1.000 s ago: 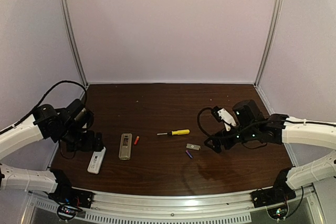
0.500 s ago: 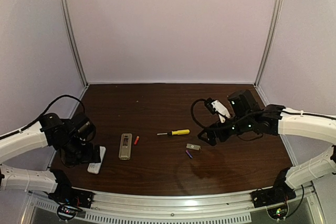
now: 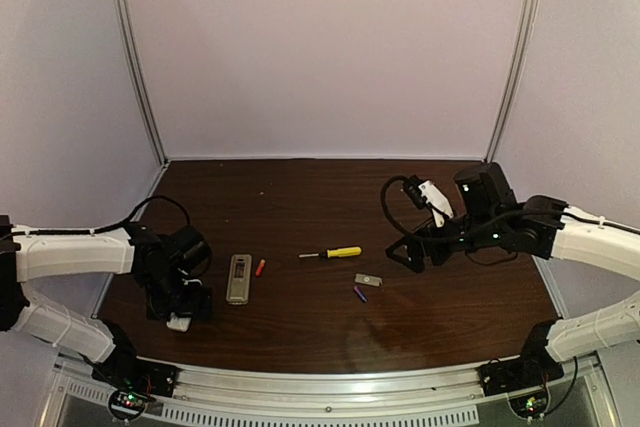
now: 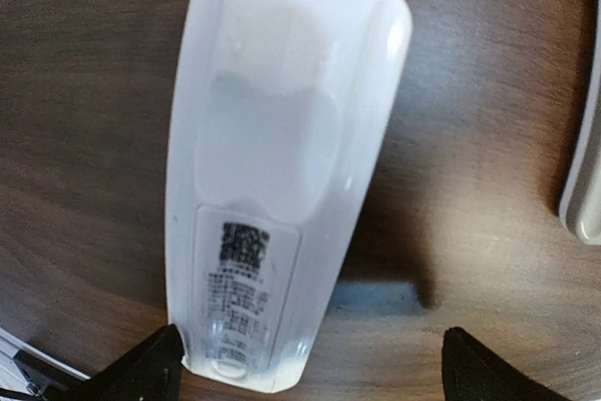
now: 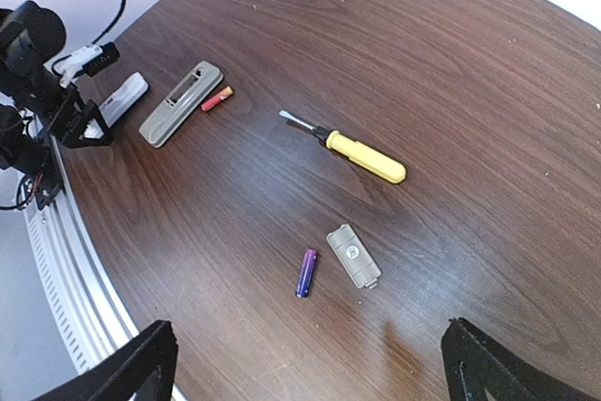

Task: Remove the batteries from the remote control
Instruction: Pick up the remote control from the center of the board.

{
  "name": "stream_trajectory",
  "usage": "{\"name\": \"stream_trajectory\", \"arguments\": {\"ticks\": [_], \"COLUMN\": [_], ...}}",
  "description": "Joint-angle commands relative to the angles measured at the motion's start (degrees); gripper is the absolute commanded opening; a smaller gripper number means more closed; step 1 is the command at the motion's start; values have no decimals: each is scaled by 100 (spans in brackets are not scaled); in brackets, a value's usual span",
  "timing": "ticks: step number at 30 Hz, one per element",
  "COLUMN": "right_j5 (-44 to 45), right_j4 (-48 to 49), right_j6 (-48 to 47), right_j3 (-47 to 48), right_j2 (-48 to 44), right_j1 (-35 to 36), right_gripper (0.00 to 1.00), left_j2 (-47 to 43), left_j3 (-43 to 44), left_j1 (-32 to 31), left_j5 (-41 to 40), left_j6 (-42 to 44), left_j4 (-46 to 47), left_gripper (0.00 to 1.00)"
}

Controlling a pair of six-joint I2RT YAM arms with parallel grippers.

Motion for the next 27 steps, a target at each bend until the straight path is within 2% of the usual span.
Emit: {"name": "stream_trajectory", "arguments": {"ticks": [1,10,17,27], "right_j5": [14,229,374,418], "right_j4": [-213,-432,-495,-539], "right_j6": [179,367,563,865], "right_j3": [-18,11,40,118], "right_j2": [-325,-629,-728,-803], "right_j1": [-24,-24,-24,-24], "right_gripper": [100,100,100,100], "left_j2": [366,764,465,765], "left_j3": [137,314,424,128], "left_j1": [177,424,424,573], "left_j5": [-12,-3,-28,31], "left_j6": [444,779,778,467], "left_j4": [450,594,341,546], "left_gripper": [97,97,96,87]}}
